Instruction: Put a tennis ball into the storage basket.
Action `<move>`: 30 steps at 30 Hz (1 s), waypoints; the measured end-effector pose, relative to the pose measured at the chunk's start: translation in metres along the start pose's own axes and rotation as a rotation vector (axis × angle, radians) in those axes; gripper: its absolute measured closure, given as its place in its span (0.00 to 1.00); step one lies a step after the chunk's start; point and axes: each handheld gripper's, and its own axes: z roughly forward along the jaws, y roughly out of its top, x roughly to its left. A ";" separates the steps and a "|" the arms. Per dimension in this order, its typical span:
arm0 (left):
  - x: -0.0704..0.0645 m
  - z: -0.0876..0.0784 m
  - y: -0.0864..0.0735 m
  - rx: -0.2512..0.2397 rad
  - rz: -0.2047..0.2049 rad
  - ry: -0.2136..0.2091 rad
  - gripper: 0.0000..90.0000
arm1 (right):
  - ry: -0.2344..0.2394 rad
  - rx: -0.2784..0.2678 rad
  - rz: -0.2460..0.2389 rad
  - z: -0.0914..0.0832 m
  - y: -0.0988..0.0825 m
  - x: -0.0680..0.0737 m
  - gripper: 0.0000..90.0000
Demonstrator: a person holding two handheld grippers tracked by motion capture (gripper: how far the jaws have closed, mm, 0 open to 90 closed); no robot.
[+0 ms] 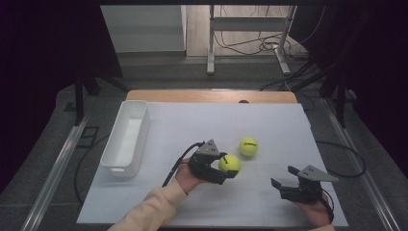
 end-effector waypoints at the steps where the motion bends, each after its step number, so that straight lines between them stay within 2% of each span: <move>1: 0.001 -0.001 0.000 0.000 0.000 -0.001 0.29 | 0.001 0.000 -0.001 0.000 0.000 0.000 0.18; 11: 0.007 -0.011 0.002 -0.010 -0.008 0.014 0.29 | 0.001 -0.001 -0.001 0.000 0.000 0.000 0.18; 30: 0.022 -0.040 0.007 -0.045 -0.024 0.080 0.29 | 0.002 -0.003 0.000 0.000 0.000 0.000 0.18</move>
